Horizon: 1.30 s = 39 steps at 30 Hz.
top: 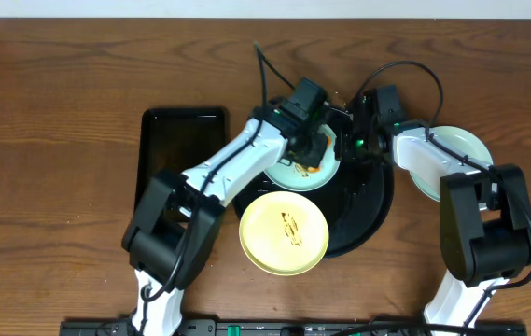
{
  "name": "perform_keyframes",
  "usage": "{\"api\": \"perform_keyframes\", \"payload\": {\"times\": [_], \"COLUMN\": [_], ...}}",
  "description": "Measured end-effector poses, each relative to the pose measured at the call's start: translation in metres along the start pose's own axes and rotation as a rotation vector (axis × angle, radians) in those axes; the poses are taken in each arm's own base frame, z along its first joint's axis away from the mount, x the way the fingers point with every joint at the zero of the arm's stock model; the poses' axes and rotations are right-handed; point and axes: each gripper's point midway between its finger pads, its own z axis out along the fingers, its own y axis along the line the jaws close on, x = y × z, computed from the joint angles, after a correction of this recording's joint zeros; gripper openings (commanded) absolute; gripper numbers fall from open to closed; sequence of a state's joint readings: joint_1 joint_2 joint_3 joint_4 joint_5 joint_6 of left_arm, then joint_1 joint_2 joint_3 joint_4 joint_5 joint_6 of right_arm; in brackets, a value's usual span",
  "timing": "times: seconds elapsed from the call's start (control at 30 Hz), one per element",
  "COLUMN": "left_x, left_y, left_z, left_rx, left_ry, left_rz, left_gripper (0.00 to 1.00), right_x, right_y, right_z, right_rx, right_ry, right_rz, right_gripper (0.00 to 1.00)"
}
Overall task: Clean dirty plates on tray and stack at the side
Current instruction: 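Scrub the top green plate with the sponge in the left gripper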
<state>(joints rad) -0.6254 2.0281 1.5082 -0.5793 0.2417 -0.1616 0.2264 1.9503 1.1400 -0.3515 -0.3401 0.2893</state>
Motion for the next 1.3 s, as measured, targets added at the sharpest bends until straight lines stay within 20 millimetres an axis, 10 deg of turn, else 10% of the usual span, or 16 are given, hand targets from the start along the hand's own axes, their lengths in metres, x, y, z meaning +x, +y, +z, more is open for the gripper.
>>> {"api": "perform_keyframes", "payload": {"times": [0.67, 1.07, 1.3], "left_x": [0.03, 0.005, 0.011], "left_y": [0.004, 0.099, 0.096], "left_z": [0.032, 0.014, 0.003], "left_rx": [-0.05, -0.162, -0.107], "left_ry": [0.107, 0.022, 0.051], "left_rz": [-0.042, -0.296, -0.312], "left_gripper": [0.08, 0.08, 0.08], "right_x": [0.004, 0.01, 0.011], "right_y": [-0.001, -0.005, -0.005], "right_z": [-0.001, -0.002, -0.002], "right_rx": [0.009, 0.032, 0.033], "right_ry": [0.021, 0.047, 0.051], "right_rz": [0.03, 0.056, 0.059], "right_gripper": [0.01, 0.01, 0.01]}}
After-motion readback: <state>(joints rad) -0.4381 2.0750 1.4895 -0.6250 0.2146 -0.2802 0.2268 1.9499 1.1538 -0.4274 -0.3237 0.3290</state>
